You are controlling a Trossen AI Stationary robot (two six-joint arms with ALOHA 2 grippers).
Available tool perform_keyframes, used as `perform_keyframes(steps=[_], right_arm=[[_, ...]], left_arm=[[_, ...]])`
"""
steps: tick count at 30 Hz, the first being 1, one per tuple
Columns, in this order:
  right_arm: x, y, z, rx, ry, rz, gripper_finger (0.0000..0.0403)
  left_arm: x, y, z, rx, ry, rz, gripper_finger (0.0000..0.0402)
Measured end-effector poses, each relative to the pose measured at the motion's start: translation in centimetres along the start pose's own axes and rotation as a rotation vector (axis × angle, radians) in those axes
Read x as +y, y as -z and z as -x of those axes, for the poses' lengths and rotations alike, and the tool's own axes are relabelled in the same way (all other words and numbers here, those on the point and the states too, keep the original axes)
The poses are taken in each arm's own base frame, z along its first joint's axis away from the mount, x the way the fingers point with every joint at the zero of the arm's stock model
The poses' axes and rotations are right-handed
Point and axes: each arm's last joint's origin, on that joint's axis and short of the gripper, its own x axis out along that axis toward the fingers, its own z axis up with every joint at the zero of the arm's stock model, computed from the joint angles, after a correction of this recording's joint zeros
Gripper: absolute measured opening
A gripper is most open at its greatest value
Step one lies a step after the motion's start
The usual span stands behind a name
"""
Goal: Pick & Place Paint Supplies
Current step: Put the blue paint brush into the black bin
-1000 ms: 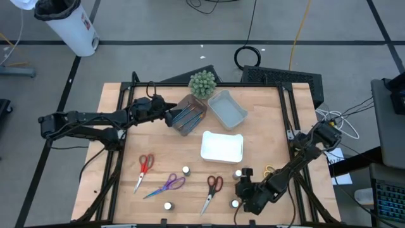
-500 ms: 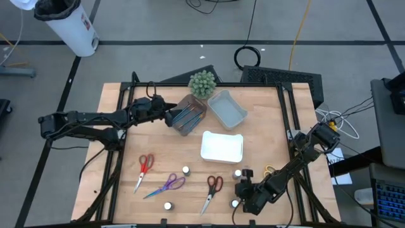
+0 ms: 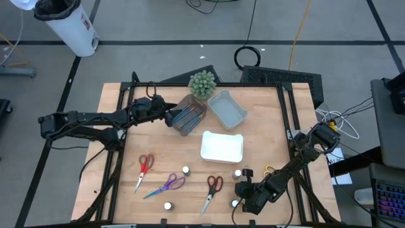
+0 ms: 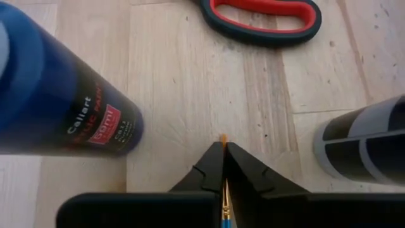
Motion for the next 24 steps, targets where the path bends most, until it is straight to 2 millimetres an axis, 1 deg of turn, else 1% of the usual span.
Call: perform_keyframes(steps=[4,8,11,15,19,24], right_arm=[[0.0,-0.7,0.9,-0.049,-0.019,-0.025,0.0001],[-0.5,-1.1,2.2,-0.099,0.001,-0.012,0.0001],[-0.5,-2.3,3.7,-0.196,-0.015,-0.036,0.0001],[-0.6,-3.3,5.4,-0.284,-0.054,-0.041,0.0000],[-0.3,-5.1,7.8,-0.454,-0.152,-0.079,0.0000],[0.4,-7.6,10.8,-0.722,-0.289,-0.047,0.0000]], left_arm=[[0.0,0.0,0.0,0.000,0.000,0.000,0.0257],[0.0,0.0,0.0,0.000,0.000,0.000,0.0257],[0.0,0.0,0.0,0.000,0.000,0.000,0.0257],[0.0,0.0,0.0,0.000,0.000,-0.001,0.0257],[0.0,0.0,0.0,-0.001,0.000,-0.001,0.0257],[0.0,0.0,0.0,0.000,0.000,-0.001,0.0257]])
